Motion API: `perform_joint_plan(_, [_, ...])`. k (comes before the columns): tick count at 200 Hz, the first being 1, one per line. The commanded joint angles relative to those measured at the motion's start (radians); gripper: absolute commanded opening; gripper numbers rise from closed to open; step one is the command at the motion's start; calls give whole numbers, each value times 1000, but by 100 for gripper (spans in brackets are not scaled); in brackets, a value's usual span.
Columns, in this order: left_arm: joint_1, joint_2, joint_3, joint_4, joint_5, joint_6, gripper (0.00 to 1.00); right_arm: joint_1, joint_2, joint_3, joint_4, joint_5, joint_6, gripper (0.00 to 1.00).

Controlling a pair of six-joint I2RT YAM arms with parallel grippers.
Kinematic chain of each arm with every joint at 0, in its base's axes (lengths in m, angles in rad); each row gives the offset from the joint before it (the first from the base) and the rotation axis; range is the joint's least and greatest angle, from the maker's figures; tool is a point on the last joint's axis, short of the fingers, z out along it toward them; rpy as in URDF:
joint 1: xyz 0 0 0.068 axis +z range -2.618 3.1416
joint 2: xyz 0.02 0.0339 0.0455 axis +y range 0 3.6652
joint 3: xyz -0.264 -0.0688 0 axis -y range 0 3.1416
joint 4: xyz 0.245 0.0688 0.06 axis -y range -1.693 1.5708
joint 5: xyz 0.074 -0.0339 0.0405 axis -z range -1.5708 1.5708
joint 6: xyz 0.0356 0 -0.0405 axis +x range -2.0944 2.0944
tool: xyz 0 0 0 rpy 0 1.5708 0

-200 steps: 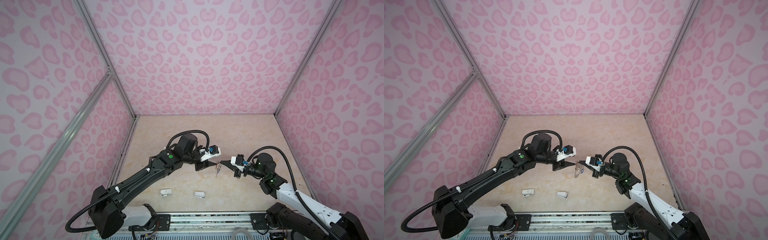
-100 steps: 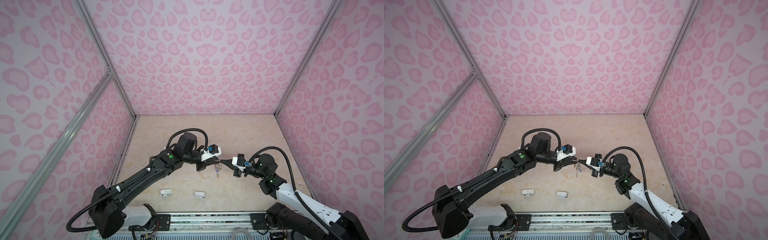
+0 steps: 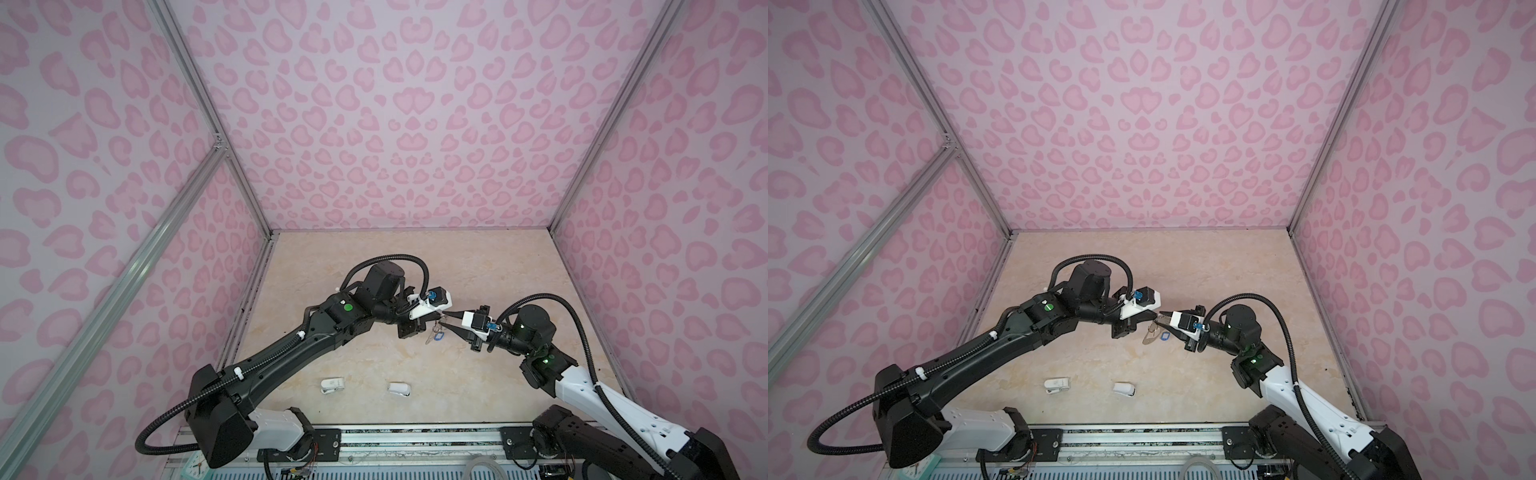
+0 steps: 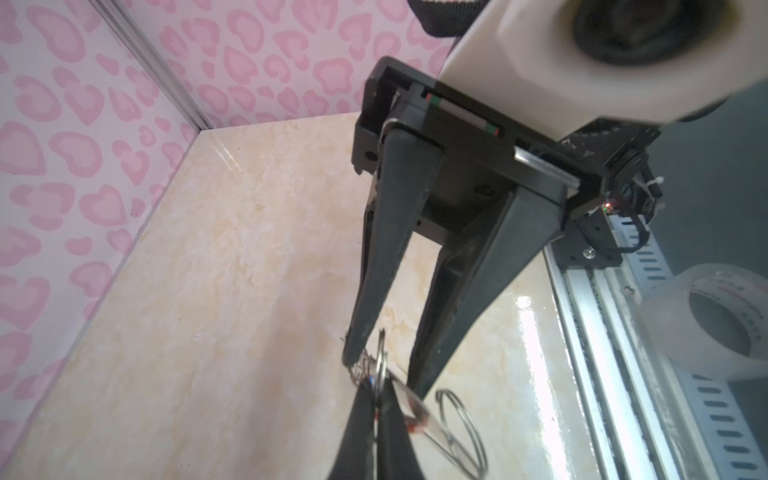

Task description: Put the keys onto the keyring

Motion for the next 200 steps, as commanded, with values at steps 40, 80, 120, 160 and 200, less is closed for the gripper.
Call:
perform_joint_plan(40, [-43,61,104,-203,-169,116,4,0,-21,11,-71,76,-48,27])
perform_joint_plan(80, [-58,77,154,-246,-204,157,4,0,-22,21,-108,66,-63,25])
perform_joint_plan(120, [-74,94,182,-267,-223,166,4,-1,-10,24,-96,22,-47,22])
perform_joint_plan(160, [-85,113,204,-279,-234,172,3,0,-2,23,-76,10,-39,20])
perform_joint_plan(200, [-94,127,220,-293,-243,186,3,-1,12,23,-62,0,-34,18])
